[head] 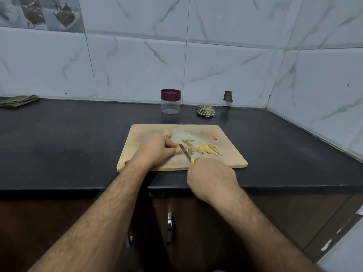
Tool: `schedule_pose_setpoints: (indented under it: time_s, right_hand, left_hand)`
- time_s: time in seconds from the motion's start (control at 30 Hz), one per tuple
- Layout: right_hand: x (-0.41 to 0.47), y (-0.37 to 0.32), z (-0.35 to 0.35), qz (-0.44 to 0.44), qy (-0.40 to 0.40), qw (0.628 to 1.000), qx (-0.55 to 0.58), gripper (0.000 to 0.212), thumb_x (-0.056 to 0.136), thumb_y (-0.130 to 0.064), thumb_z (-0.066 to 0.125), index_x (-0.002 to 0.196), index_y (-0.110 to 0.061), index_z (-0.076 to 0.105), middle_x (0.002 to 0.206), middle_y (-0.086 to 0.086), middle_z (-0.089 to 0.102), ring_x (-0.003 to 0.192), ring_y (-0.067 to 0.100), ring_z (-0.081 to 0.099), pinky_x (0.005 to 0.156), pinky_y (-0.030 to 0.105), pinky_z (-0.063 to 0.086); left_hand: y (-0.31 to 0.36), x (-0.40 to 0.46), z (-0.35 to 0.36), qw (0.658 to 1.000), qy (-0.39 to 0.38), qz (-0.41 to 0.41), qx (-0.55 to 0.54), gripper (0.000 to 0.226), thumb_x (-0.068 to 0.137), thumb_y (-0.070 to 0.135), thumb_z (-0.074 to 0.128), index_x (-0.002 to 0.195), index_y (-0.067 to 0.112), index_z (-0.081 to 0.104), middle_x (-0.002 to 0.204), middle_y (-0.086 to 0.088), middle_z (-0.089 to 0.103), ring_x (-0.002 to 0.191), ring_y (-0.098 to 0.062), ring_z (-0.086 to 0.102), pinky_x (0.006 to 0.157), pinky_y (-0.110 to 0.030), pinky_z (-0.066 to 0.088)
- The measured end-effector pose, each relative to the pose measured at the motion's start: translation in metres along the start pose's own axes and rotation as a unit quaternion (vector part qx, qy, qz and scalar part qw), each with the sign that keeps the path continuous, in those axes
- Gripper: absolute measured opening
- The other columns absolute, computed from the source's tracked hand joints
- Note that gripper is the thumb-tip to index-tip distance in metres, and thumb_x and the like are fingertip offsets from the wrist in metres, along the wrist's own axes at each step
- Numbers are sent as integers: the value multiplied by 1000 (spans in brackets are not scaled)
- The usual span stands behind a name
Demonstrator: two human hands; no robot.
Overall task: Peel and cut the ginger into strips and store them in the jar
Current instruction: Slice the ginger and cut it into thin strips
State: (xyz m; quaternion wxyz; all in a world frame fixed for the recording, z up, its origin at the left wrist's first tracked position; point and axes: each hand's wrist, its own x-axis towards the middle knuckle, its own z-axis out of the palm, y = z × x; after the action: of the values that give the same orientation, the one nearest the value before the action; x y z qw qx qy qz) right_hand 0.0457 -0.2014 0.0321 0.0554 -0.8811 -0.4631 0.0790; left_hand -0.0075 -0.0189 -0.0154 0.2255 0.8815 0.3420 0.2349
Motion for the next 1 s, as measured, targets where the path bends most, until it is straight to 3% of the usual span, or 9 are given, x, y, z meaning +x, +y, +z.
schedule_pose_setpoints:
  time_s: [0.17,0.33,0.57,0.67,0.77,0.9,1.0]
  right_hand:
    - [11,-9,-2,8,-10,1000,2,28,98,-17,46,123,-14,57,117,7,61,91,23,50,76,35,44]
    - [15,-14,-3,14,-17,1000,-2,30,97,-17,46,126,-13,55,121,7,60,101,24,54,76,35,42]
    - [14,-18,-7,16,-36,999,-17,34,96,-15,51,130,-14,54,125,7,59,95,24,50,77,35,39]
    - [7,-13,-2,12,-39,999,-29,32,95,-14,51,127,-15,55,122,7,60,102,25,55,76,36,41]
    - [-2,-2,2,9,-26,999,-24,27,98,-16,47,123,-17,57,115,5,61,90,24,50,74,36,42]
    - [-8,5,1,6,-14,1000,-8,22,99,-18,45,119,-17,57,110,5,61,89,23,51,75,36,44]
    - [-7,4,-1,-3,0,1000,3,12,99,-18,44,104,-18,55,98,3,56,87,23,52,72,35,43]
  left_hand:
    - [1,1,1,1000,3,-1,-2,15,86,33,73,96,25,80,101,7,76,109,-12,62,92,-37,49]
    - [1,-1,0,1000,8,3,-8,15,86,32,72,97,25,79,101,7,76,109,-12,62,92,-38,49]
    - [4,-3,-1,1000,15,-1,-1,15,86,33,73,98,26,79,100,7,76,105,-12,63,89,-37,50]
    - [6,-5,-2,1000,19,1,4,16,87,33,72,100,27,78,103,11,74,103,-7,61,82,-27,47]
    - [6,-6,-2,1000,22,2,5,16,87,34,72,100,27,79,100,11,74,101,-5,60,75,-24,41]
    - [5,-5,-2,1000,14,-7,-8,16,86,34,72,99,28,79,100,11,74,105,-4,59,76,-24,41]
    - [5,-6,-3,1000,10,-9,-19,17,87,32,70,100,27,79,106,12,73,112,-3,58,78,-23,41]
